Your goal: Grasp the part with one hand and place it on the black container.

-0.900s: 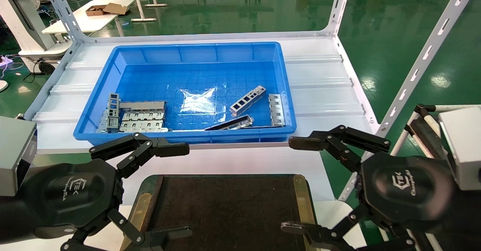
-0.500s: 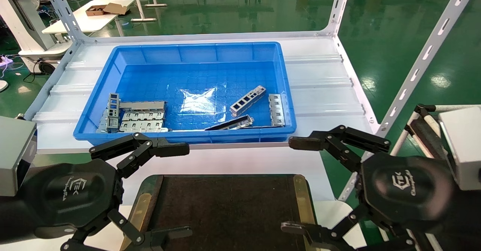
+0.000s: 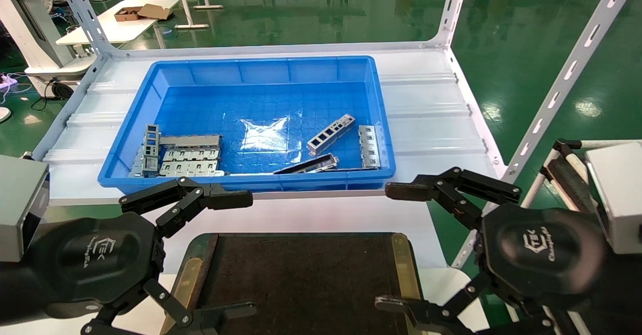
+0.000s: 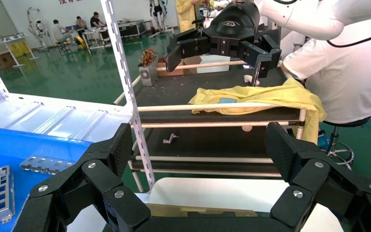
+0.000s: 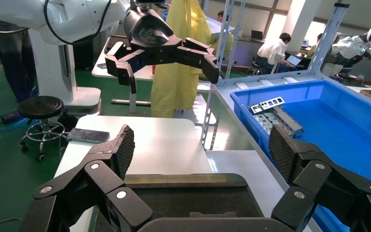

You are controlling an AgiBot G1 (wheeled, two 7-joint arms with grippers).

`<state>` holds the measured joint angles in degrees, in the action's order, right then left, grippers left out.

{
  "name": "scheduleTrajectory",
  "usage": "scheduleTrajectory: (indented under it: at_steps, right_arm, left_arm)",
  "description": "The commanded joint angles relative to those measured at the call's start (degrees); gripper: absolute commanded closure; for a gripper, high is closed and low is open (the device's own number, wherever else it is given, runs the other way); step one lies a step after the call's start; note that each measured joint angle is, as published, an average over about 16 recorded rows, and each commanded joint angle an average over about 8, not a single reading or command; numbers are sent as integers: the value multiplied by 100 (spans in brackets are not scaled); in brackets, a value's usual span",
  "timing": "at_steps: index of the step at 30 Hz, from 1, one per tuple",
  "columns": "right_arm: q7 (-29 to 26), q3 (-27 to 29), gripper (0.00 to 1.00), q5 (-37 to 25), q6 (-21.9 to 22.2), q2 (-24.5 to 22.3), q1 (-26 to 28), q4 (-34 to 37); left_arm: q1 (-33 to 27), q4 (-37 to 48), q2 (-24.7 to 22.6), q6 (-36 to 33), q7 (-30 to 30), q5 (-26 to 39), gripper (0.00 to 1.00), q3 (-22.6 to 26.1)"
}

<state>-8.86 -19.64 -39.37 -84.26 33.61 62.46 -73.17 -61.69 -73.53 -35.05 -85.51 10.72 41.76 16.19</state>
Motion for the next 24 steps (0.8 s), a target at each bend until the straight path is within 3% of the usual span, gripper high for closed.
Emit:
scheduleTrajectory:
  at_steps: [1, 24]
  right_arm:
    - [0, 0, 0, 0, 0, 0, 0, 0]
    - [0, 0, 0, 0, 0, 0, 0, 1]
  left_arm:
    - [0, 0, 0, 0, 0, 0, 0, 0]
    - [-4, -9, -2, 9, -8, 13, 0, -2]
